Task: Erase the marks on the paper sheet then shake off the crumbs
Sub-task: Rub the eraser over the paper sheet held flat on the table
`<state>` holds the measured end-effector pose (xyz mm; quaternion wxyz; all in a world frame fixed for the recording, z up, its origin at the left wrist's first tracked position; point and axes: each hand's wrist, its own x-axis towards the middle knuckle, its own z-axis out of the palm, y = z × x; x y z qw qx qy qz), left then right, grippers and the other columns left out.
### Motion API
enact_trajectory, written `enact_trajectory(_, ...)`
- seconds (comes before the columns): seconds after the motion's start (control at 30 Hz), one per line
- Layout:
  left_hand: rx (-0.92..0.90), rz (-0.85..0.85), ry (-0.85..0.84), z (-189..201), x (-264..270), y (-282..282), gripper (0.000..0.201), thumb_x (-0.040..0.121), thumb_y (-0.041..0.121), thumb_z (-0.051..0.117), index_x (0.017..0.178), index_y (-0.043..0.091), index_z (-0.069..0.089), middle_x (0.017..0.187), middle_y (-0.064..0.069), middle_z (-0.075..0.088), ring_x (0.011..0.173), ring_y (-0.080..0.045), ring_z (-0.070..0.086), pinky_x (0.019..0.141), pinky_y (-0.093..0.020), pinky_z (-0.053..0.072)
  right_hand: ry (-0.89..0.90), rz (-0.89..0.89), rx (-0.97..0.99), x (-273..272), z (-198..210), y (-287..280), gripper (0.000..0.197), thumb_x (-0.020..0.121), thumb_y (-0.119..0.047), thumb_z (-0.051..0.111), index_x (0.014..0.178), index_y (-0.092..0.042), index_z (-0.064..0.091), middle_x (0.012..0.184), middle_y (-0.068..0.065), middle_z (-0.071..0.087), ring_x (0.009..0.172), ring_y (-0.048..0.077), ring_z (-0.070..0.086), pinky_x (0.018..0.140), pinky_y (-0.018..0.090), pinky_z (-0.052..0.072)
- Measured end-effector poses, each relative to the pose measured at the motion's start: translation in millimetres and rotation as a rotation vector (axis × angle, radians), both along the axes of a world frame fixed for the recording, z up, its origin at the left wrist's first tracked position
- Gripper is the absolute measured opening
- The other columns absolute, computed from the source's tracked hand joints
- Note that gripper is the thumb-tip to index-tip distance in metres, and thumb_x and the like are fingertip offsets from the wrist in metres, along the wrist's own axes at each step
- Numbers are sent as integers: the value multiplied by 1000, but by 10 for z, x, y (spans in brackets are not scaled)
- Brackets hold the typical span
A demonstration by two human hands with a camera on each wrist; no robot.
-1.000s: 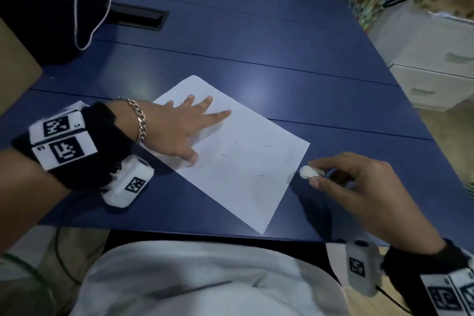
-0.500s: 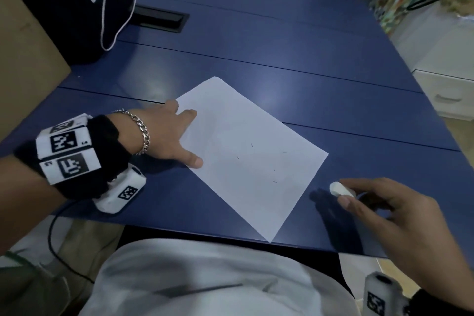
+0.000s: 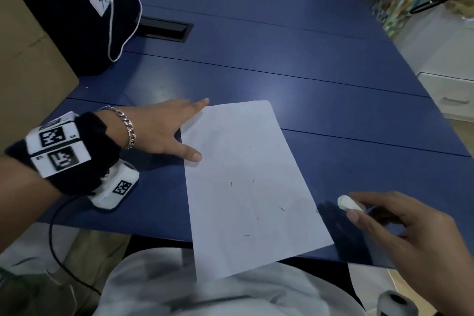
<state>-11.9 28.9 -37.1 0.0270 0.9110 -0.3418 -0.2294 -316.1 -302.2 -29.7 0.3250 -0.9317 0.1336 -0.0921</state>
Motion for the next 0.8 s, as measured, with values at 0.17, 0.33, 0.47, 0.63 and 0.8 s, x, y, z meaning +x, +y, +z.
enact_trajectory(0.17, 132, -46, -21, -128, -206, 77, 128, 73, 89, 61, 168, 31, -3, 176, 2, -5, 161, -17, 0, 127, -32, 5, 13, -9, -9, 3, 16, -4, 19, 79, -47, 73, 95, -57, 71, 98, -25, 72, 93, 0, 68, 79, 22, 51)
enact_trajectory(0.33, 69, -85, -25, -122, -153, 100, 119, 73, 92, 53, 165, 43, -4, 173, 8, -19, 160, -19, -19, 129, -40, -6, 34, 14, -33, 63, 16, 55, 22, 81, -42, 77, 96, -57, 70, 97, -23, 70, 92, 1, 67, 76, 19, 50)
enact_trajectory(0.47, -7, -294, 71, -49, -391, 74, 106, 77, 91, 56, 159, 61, -5, 168, 21, -29, 154, -9, -32, 127, -34, -14, 26, 22, -33, 46, 26, 62, 25, 81, -40, 77, 99, -57, 70, 98, -23, 71, 92, 1, 68, 75, 16, 51)
enact_trajectory(0.63, 85, -469, 159, -155, -613, 16, 115, 77, 87, 63, 155, 62, -17, 161, 29, -38, 150, -5, -39, 126, -40, -20, 36, 26, -63, 33, 23, 51, 26, 82, -39, 78, 101, -55, 71, 99, -23, 71, 93, 2, 68, 75, 18, 51)
enact_trajectory(0.8, 147, -430, 80, -162, -668, -71, 116, 79, 89, 58, 158, 55, -20, 164, 21, -38, 154, -15, -34, 128, -43, -16, 53, 55, -34, 101, 71, 130, 20, 83, -37, 80, 101, -46, 78, 95, -21, 72, 90, 3, 69, 70, 10, 48)
